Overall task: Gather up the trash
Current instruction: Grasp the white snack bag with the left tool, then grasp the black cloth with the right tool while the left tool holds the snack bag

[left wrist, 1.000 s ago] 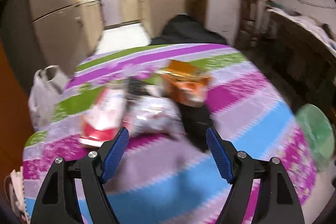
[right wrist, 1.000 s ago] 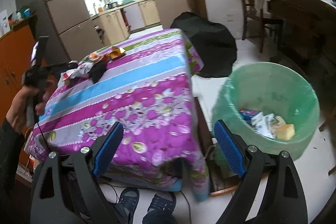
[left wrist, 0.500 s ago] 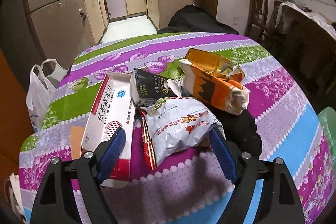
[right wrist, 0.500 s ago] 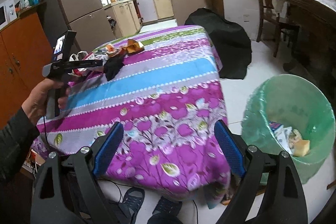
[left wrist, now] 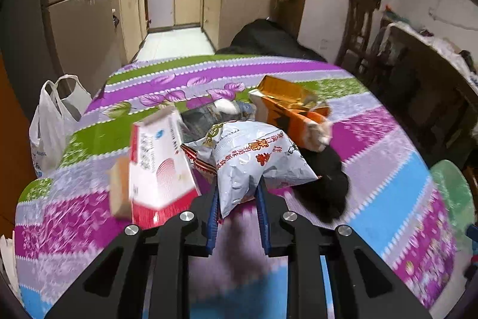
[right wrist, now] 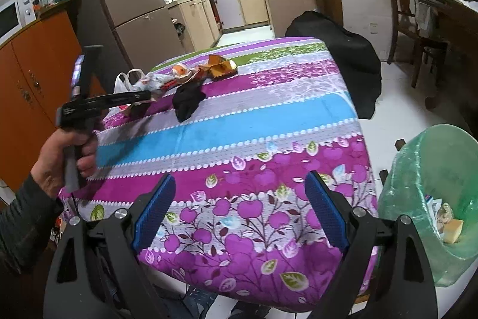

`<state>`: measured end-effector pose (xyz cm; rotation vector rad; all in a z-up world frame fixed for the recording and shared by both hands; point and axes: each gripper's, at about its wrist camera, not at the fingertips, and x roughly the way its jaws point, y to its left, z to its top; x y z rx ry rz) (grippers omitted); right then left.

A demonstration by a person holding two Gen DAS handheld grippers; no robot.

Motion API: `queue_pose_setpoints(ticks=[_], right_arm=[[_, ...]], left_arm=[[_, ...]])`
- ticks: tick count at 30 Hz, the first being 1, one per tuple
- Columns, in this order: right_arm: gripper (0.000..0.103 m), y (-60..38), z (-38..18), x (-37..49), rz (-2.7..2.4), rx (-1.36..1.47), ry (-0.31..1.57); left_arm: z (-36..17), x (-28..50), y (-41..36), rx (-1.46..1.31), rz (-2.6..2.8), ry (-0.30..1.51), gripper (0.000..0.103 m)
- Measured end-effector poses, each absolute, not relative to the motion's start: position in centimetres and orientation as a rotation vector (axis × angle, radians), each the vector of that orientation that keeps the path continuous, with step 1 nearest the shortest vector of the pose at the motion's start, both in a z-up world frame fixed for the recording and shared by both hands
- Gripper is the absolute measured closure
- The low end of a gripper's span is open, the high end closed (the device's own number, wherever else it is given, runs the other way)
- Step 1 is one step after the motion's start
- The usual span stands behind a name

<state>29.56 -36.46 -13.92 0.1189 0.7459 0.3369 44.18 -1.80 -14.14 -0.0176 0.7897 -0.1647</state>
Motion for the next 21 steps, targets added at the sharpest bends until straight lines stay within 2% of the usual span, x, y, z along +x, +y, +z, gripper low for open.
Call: queue_pose_setpoints(ticks=[7, 17, 21], right_arm=[[0.018, -35.3, -14.2, 30.0, 0.363, 0.119, 0.755], [0.018, -30.2, -13.1, 34.4, 0.5, 0.132, 0.758], [0.028, -27.3, -13.7, 39.5, 0.528, 0.12, 0.81]], left_arm=[[-13.1, 35.1, 1.5, -0.013, -0.227, 0.735, 0.08], [-11.6, 29.3, 5.2, -0.083, -0.182, 0.629, 0.08], [-11.1, 29.4, 6.0, -0.109, -0.153, 0.614, 0.08]])
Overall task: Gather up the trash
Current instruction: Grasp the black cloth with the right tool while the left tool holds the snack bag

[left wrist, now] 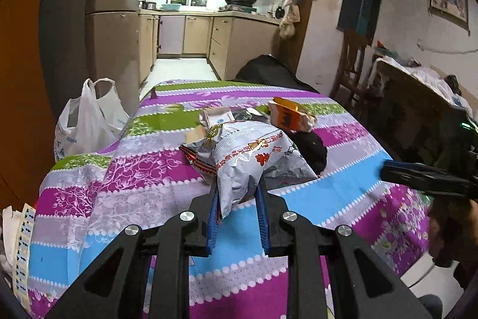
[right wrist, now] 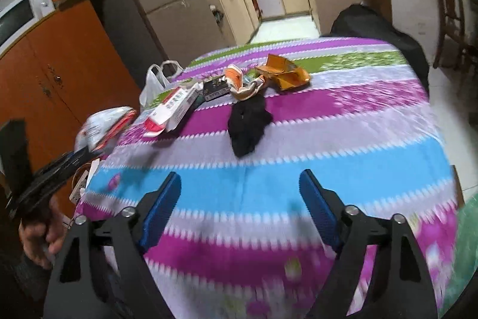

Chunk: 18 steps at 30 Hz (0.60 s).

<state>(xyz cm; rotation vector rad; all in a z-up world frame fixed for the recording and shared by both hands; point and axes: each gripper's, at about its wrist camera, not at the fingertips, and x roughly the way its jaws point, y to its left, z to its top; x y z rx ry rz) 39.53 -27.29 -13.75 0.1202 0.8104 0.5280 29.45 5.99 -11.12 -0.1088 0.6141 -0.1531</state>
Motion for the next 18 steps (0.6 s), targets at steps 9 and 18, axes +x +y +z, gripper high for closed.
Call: queue_pose_setpoints(ticks=[9, 18], right_arm=[[0.029, -22.6, -16.2, 47.6, 0.458, 0.071, 0.876], [0.047, -20.3, -17.3, 49.1, 0.433, -0.011, 0.899]], left_arm=[[-10.6, 30.9, 5.7, -0.12, -0.154, 0.604, 0.08], [-10.6, 32.2, 6.2, -0.139, -0.15, 0.602, 0.08]])
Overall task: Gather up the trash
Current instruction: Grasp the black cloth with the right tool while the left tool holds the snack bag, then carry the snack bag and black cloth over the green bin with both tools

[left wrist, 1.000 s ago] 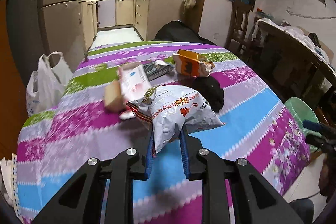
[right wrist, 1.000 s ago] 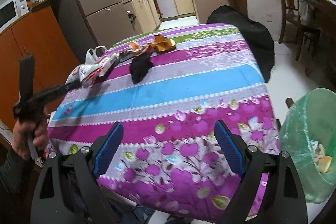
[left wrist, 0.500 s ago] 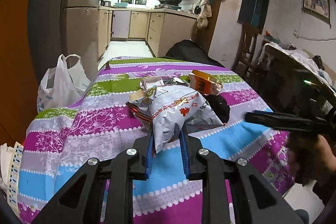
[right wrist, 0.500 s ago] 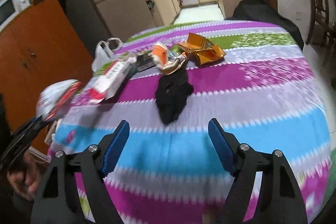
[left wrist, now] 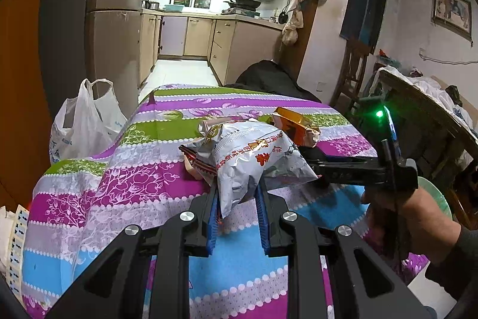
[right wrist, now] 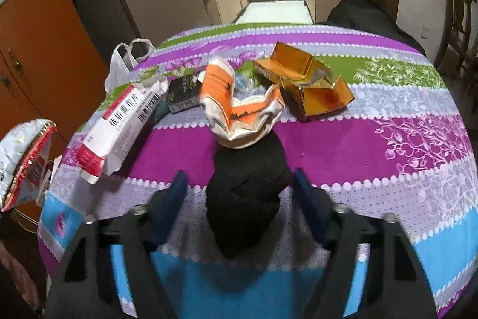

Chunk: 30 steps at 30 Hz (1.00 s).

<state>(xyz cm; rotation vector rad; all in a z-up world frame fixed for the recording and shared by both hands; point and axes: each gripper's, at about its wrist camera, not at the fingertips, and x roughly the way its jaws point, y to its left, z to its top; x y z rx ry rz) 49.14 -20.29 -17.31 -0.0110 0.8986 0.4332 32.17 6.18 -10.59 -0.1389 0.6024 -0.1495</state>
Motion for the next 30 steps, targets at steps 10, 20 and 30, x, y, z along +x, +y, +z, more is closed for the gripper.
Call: queue_pose_setpoints(ticks=[10, 20, 30], right_arm=[[0.058, -23.1, -14.3, 43.8, 0.42, -0.005, 0.783], [0.058, -29.1, -8.7, 34.4, 0.358, 0.01, 0.627], [0.058, -37.6, -4.0, 28.3, 0.198, 0.019, 0.519]], left_arm=[[-10.8, 31.9, 5.0, -0.127, -0.152, 0.608, 0.08], [-9.5, 30.2, -0.5, -0.086, -0.264, 0.578, 0.08], [-6.3, 28.4, -9.7, -0.031, -0.429, 0.526, 0.08]])
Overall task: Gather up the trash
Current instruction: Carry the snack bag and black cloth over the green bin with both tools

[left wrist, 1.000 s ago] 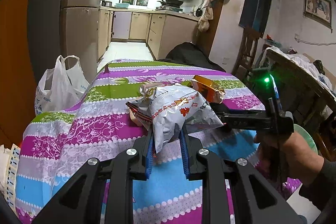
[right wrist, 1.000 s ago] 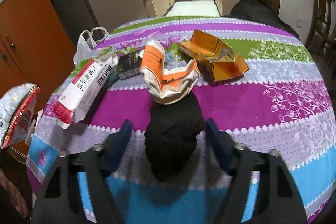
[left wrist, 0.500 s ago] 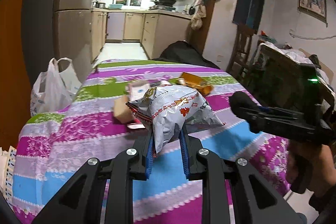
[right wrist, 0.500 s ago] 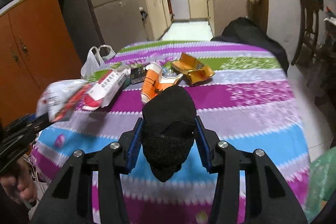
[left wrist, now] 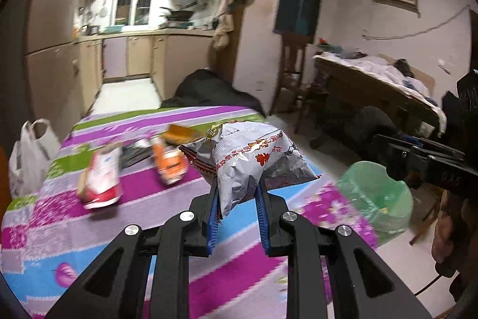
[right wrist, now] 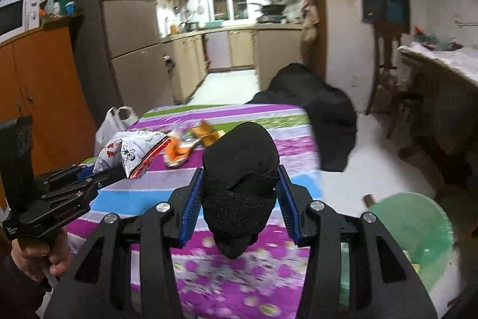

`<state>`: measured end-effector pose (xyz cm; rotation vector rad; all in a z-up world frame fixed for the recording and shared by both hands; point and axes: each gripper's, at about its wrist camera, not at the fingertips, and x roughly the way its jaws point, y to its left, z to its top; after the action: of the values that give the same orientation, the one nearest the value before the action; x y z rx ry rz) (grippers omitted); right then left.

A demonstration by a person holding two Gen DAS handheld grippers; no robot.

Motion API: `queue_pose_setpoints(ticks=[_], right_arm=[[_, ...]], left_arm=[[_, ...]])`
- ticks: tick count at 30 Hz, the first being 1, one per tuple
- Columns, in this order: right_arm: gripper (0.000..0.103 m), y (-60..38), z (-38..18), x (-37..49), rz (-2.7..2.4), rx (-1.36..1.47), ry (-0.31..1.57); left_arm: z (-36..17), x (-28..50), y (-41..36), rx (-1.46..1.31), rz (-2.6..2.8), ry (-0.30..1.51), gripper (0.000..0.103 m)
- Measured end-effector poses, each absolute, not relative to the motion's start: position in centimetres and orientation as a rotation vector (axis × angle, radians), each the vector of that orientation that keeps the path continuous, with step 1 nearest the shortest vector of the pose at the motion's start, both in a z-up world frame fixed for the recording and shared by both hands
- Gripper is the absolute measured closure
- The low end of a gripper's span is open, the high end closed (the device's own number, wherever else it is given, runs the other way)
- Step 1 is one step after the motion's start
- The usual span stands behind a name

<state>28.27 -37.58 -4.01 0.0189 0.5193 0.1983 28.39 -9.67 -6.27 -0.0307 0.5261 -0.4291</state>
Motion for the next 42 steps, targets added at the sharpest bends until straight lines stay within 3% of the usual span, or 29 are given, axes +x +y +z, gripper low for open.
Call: queue_pose_setpoints(ticks=[18, 30, 42], right_arm=[[0.058, -52.7, -2.9, 24.5, -0.109, 0.061, 0.545], [0.058, -60.9, -6.4, 26.2, -0.169, 0.166, 0.702], [0.057, -65.3, -11.4, 29.4, -0.136, 0.281, 0.899]], left_arm=[[-2.0, 28.3, -30.8, 0.051, -0.732, 0.518, 0.08], [-5.6, 31.3, -43.0, 0.142, -0.84, 0.65, 0.08], [-11.1, 36.4, -48.5, 0.204, -0.86, 0.848, 0.08]])
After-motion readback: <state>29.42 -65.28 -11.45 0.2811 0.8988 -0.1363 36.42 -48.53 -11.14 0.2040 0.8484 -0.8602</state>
